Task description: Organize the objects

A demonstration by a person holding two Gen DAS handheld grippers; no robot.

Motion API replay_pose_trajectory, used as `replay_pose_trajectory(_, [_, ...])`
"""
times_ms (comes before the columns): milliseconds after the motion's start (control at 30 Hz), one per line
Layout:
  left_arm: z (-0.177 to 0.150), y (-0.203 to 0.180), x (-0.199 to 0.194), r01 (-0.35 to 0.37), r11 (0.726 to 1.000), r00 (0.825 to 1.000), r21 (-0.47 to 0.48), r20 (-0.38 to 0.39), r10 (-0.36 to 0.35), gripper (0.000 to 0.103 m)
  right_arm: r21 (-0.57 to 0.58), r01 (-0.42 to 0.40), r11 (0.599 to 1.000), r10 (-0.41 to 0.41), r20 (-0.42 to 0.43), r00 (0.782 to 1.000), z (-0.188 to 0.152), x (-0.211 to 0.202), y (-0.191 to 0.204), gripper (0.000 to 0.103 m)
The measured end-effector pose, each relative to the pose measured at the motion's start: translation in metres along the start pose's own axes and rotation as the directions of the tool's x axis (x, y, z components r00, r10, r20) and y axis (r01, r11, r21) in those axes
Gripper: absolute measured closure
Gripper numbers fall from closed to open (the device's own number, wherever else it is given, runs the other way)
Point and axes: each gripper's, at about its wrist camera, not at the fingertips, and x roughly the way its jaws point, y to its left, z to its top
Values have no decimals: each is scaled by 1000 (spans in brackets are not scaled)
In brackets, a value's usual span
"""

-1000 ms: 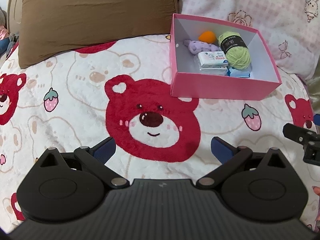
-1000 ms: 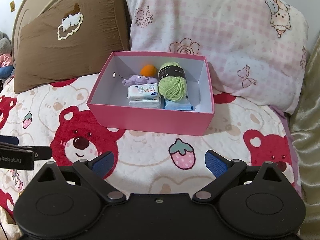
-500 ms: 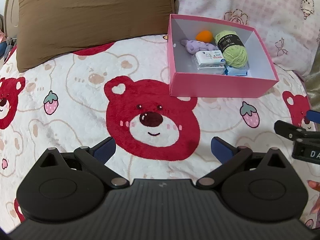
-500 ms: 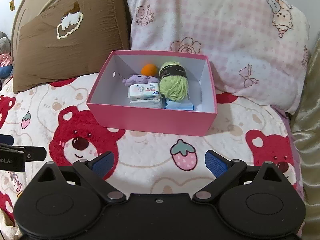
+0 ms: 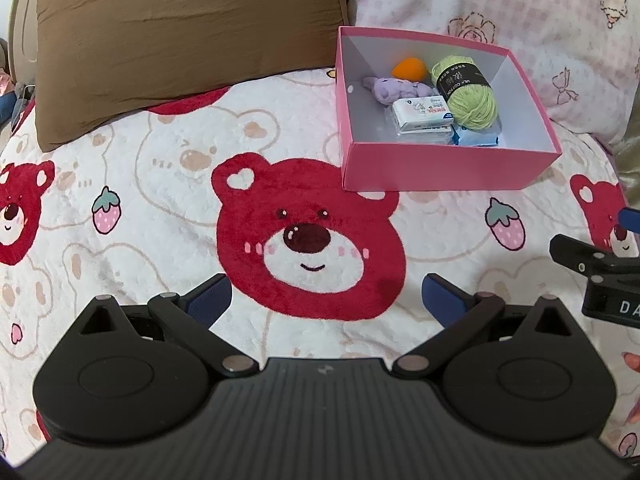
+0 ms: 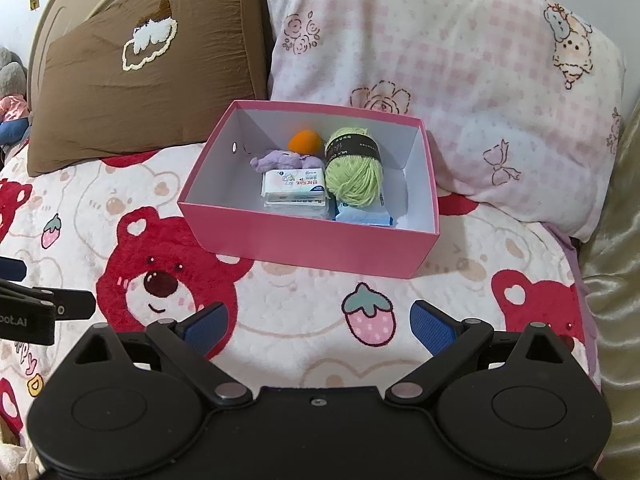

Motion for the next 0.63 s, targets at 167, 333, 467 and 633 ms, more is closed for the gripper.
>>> replay_pose_trajectory(167, [0,-1,0,1,1000,1000,4,-1,-1,0,0,0,1000,0,1,1000,0,0,0,4])
replay_pose_trajectory(333, [-1,0,0,-1,1000,1000,3,-2,1,0,-1,0,1000,1,1,1000,0,-1,0,4])
replay_pose_trajectory(467, [-1,0,1,6,1000,1000,9,-7,-6,0,-2,1,1000,-1,0,1000,-1,-1,1,4])
replay_pose_trajectory(633, [-2,-1,-2,14,1000,1000,15,-1,-14,0,-12,-7,1000,7,2,1000,-1,-3,2,4])
